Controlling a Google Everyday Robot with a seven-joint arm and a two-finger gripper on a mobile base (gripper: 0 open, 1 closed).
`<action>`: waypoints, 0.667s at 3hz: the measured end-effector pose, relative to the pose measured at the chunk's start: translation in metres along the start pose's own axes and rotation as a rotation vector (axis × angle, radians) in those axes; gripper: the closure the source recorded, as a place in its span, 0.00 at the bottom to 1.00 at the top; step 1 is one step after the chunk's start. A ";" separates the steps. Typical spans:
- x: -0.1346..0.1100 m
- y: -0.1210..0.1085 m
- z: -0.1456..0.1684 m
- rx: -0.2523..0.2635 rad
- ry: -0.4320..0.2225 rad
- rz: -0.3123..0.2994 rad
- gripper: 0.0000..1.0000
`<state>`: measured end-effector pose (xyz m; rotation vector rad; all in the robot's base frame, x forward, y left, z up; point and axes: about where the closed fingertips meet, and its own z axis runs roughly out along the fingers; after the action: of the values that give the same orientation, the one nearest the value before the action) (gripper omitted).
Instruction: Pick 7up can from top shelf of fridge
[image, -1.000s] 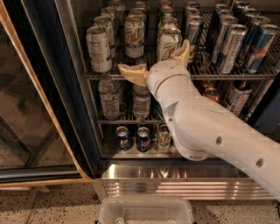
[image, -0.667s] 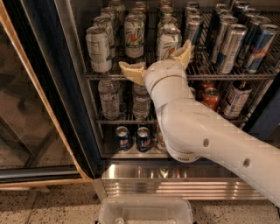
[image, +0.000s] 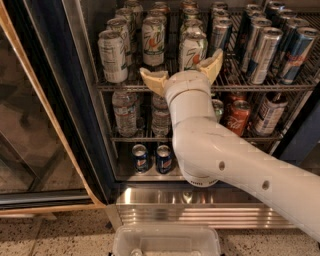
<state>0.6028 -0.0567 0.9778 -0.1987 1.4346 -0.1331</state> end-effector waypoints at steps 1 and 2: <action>0.004 -0.003 0.002 0.023 -0.008 0.010 0.00; 0.007 -0.003 0.008 0.025 -0.020 0.027 0.00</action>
Offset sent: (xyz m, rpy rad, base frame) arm 0.0157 -0.0042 -0.0094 0.0516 -0.0360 -0.0133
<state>0.6114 -0.0604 0.9728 -0.1594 1.4143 -0.1269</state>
